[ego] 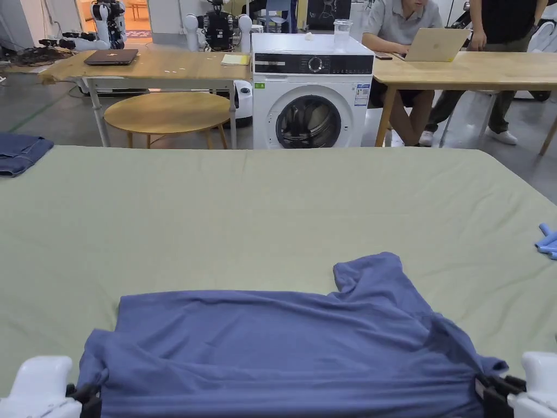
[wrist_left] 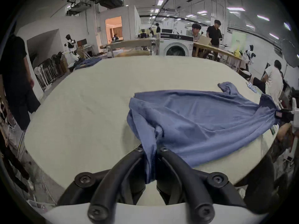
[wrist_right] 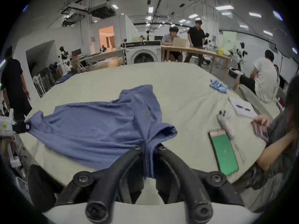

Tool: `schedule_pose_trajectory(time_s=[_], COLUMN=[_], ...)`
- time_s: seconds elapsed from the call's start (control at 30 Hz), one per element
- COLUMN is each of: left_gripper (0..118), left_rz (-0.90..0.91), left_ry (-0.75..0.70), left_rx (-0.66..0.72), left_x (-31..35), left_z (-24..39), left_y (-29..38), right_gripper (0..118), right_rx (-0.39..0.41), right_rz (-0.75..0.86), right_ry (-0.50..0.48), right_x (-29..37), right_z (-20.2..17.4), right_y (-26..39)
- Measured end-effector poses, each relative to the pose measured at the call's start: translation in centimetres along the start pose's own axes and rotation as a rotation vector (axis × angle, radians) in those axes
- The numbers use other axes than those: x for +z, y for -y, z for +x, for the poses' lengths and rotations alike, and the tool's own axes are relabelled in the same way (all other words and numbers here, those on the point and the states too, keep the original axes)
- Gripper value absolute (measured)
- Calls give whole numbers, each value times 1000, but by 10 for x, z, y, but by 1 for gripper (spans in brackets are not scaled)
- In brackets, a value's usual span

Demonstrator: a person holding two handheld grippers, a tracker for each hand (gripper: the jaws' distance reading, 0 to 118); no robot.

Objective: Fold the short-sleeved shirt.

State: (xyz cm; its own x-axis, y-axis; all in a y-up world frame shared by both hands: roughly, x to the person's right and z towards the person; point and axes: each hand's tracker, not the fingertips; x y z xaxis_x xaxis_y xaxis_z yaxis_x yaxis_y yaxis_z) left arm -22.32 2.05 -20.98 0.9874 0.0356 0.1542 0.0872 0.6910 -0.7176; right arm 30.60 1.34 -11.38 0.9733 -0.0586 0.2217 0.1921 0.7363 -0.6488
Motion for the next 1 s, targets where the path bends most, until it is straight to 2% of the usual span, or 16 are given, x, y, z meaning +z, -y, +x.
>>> schedule_pose_trajectory(time_s=[0.13, 0.27, 0.3, 0.33, 0.37, 0.4, 0.43, 0.6, 0.73, 0.77, 0.8, 0.83, 0.87, 0.9, 0.93, 1.0], left_gripper=[4, 4, 11, 28, 68, 97, 109, 109, 109, 106, 89, 51, 7, 7, 0, 0], left_rz=[-61, -5, 25, 61, 102, 138, 183, 403, 437, 437, 421, 384, 353, 329, 344, 281], left_ry=[27, 28, 15, -15, -23, -25, -32, -81, -49, -47, -18, 10, -6, -51, -63, 9], left_rx=[87, 80, 64, 44, 30, 22, 15, -73, -73, -74, -75, -82, -97, -121, -127, -76], left_x=[-14, -5, 1, 9, 16, 23, 31, 34, 9, 4, -1, -15, -20, -26, -29, -33], left_z=[-8, -5, -5, -4, -4, -3, 1, 38, 59, 63, 64, 60, 61, 62, 60, 54], left_y=[33, 31, 25, 21, 17, 11, 2, -44, -67, -70, -72, -70, -70, -70, -69, -67], right_gripper=[9, 14, 34, 68, 112, 118, 118, 118, 118, 108, 76, 20, 0, 0, 0, 0], right_rx=[-25, -71, -77, -69, -58, -51, -51, 15, 64, 64, 55, 27, 25, 20, 29, 12], right_rz=[-97, -41, -3, 17, 38, 94, 162, 337, 421, 406, 376, 374, 364, 355, 350, 304], right_ry=[19, 4, 1, 3, -9, -14, -19, -79, -61, -62, -71, -98, -84, -42, -75, -128], right_x=[-19, -19, -13, -8, 0, 7, 14, 18, 0, -6, -12, -17, -22, -27, -31, -37], right_z=[0, 3, 3, 1, -1, -6, -11, -68, -115, -125, -129, -132, -133, -138, -140, -140], right_y=[40, 45, 38, 30, 20, 9, 0, -50, -63, -66, -67, -64, -64, -62, -60, -62])
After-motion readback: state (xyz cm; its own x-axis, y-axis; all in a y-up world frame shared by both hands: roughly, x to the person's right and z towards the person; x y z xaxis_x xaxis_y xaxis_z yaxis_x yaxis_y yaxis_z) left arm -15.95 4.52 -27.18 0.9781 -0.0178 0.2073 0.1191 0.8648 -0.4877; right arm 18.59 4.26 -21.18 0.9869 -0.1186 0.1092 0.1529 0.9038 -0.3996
